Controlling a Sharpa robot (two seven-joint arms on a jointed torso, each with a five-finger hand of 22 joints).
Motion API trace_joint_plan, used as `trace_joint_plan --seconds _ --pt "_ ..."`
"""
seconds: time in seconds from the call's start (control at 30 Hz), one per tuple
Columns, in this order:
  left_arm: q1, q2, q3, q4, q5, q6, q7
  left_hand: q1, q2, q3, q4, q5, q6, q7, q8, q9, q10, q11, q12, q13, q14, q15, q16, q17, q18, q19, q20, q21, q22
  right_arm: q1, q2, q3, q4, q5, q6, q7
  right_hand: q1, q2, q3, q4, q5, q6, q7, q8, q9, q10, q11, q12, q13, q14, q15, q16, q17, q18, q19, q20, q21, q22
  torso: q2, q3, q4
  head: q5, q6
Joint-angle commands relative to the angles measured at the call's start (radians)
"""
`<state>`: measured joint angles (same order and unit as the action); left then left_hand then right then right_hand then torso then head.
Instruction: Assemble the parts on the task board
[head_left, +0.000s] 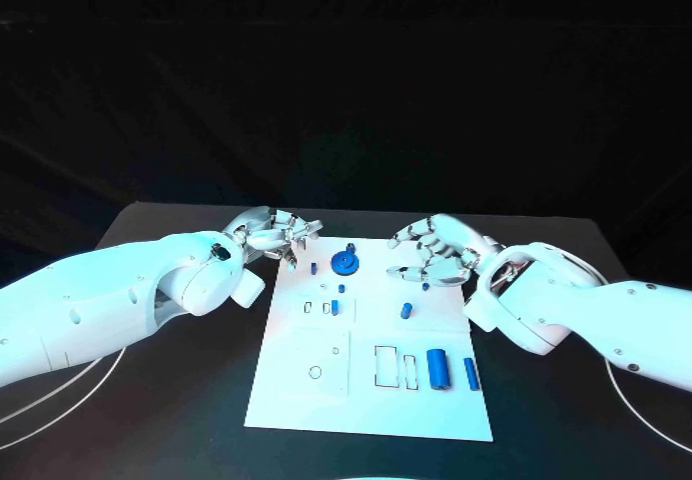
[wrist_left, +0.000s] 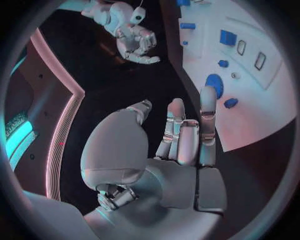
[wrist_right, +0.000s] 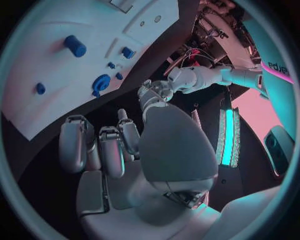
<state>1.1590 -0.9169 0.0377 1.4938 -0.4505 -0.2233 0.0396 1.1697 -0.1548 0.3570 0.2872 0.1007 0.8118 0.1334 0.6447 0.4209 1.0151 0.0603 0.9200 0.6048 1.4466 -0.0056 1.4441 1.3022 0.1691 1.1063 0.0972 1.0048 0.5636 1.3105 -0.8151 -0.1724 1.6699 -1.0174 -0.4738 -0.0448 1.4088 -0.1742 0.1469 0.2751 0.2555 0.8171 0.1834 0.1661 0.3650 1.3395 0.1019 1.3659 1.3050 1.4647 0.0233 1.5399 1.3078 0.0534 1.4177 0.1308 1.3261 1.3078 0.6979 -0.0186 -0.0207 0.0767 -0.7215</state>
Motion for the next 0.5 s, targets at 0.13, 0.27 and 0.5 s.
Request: trace_joint_plan --seconds 0.13,0.27,0.5 --pt "0.025 0.021 0.002 0.006 -0.326 0.184 -0.321 -0.03 -0.001 -0.014 0.007 0.0 0.001 -0.025 0.084 0.067 0.084 -0.024 0.166 0.183 0.042 -0.017 0.043 0.087 -0.014 0.041 -0.017 0.121 0.148 0.027 -0.061 0.001 -0.003 0.192 0.006 0.068 0.008 0.0 -0.001 0.008 0.0 0.011 0.001 0.004 0.002 -0.003 -0.002 -0.003 0.0 0.079 0.002 -0.006 0.152 0.013 -0.006 -0.001 -0.003 0.056 -0.011 0.0036 -0.0013 0.003 -0.003" --pt "0.036 0.042 0.001 0.002 -0.413 0.249 -0.406 -0.047 0.002 -0.029 0.007 -0.001 0.012 -0.038 0.119 0.098 0.14 -0.035 0.236 0.273 0.065 -0.026 0.064 0.128 -0.025 0.074 -0.025 0.175 0.225 0.034 -0.078 0.001 -0.015 0.216 0.01 0.067 0.006 0.002 -0.002 0.01 0.0 0.014 0.0 0.005 0.002 -0.003 -0.003 -0.003 -0.001 0.079 0.001 -0.007 0.15 0.013 -0.006 -0.001 -0.004 0.055 -0.012 0.0058 -0.0012 0.005 -0.005" --pt "0.055 0.096 0.0 -0.025 -0.494 0.365 -0.515 -0.06 0.008 -0.042 0.008 -0.003 0.011 -0.047 0.144 0.128 0.163 -0.043 0.268 0.313 0.075 -0.034 0.075 0.149 -0.033 0.095 -0.032 0.211 0.277 0.038 -0.086 0.001 -0.035 0.231 0.01 0.064 0.005 0.002 -0.002 0.011 0.0 0.016 -0.001 0.006 0.003 -0.002 -0.004 -0.003 -0.001 0.078 0.0 -0.007 0.149 0.014 -0.007 -0.002 -0.005 0.054 -0.012 0.0045 0.0012 0.002 -0.007"
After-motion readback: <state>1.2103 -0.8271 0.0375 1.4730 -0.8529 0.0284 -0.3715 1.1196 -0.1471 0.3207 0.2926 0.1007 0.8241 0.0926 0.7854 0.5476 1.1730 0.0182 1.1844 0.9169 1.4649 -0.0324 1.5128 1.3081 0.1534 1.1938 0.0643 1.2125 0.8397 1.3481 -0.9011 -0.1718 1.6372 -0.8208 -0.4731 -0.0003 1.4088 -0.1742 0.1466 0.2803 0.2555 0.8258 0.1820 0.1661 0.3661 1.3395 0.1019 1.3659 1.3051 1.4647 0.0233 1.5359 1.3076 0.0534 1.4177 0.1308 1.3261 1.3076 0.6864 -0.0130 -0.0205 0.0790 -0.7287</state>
